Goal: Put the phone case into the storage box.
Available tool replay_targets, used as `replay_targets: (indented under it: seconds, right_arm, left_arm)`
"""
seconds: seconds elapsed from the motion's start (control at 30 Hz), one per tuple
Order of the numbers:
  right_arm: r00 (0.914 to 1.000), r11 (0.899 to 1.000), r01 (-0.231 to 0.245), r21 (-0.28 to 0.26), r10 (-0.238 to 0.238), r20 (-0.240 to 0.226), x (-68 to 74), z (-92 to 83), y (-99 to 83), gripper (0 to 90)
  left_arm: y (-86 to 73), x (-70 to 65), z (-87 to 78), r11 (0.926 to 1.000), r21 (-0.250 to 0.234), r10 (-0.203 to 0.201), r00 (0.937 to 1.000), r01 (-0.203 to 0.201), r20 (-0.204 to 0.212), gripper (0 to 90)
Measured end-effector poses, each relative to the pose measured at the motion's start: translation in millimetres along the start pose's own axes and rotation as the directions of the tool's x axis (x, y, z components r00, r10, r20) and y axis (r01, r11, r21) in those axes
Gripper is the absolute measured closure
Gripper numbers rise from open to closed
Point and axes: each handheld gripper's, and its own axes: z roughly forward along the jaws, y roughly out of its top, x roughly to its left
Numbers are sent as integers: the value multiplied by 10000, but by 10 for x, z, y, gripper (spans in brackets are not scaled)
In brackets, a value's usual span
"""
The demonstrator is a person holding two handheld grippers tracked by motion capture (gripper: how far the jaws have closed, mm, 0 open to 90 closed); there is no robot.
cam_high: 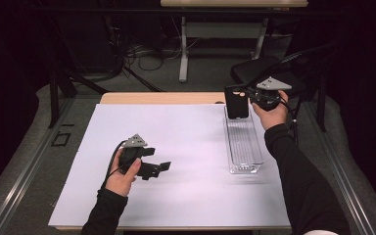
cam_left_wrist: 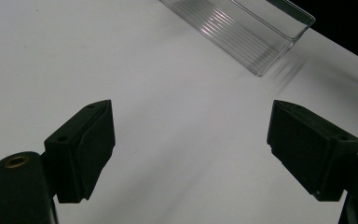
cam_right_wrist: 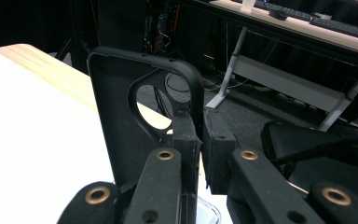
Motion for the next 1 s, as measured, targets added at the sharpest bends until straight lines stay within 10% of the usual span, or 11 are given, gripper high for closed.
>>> replay_targets:
  seconds: [1.0]
  right_arm:
    - [9995,9990,290,-346,-286,141,-12,281,-237,857]
  left_arm:
    - [-51,29,7,9998,126,-182,9998,183,-94,158]
